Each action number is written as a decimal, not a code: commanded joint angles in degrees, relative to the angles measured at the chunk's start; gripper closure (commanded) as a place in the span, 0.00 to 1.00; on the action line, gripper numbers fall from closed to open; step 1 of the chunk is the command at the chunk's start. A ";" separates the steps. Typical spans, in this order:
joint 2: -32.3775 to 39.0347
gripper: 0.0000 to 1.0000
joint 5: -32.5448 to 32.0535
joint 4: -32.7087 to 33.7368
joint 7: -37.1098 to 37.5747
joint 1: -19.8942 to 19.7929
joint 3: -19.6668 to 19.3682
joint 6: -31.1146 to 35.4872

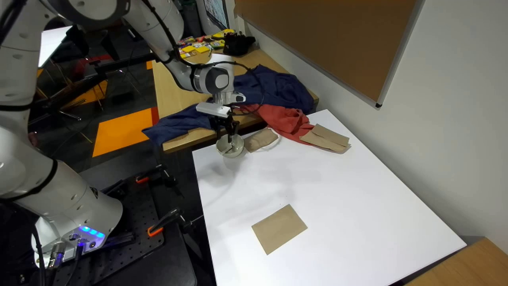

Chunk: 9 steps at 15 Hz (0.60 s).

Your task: Remove the marker from the bowl

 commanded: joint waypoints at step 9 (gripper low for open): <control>6.05 0.49 0.34 5.13 -2.02 0.41 -0.80 -1.24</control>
